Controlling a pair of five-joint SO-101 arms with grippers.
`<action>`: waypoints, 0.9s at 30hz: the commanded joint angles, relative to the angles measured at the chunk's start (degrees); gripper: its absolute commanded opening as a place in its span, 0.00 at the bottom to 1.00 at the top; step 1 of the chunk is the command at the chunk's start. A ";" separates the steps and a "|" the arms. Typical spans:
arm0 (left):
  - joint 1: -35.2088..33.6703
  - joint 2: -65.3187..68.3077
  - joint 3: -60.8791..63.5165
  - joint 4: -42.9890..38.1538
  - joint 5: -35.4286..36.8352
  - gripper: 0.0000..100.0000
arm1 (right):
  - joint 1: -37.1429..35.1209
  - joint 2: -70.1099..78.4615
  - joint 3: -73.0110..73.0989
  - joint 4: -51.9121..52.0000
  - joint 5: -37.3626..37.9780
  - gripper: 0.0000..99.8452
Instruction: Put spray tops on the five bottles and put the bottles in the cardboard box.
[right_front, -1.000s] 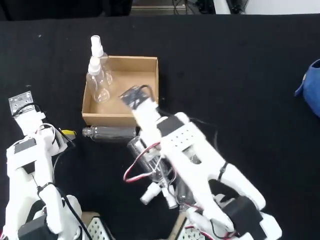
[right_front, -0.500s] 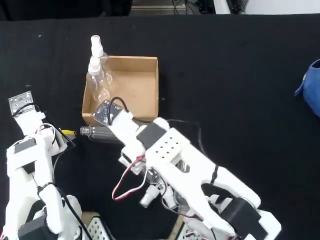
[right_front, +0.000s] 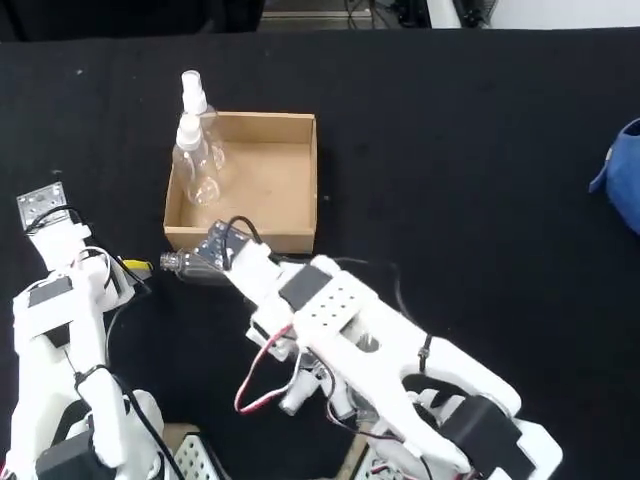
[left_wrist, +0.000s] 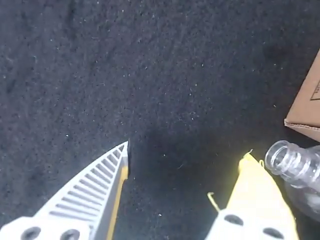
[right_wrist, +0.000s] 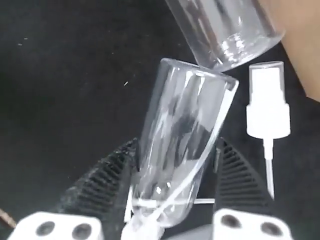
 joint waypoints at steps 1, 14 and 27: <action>-0.57 -0.35 -2.15 0.00 0.62 0.20 | 0.26 0.13 3.91 -6.86 0.53 0.21; -0.40 -0.26 -2.42 -0.18 0.70 0.20 | -6.95 5.76 5.05 -11.60 0.53 0.14; -0.40 0.18 -2.51 -0.18 0.88 0.20 | -7.21 6.90 -10.59 -2.99 -2.11 0.01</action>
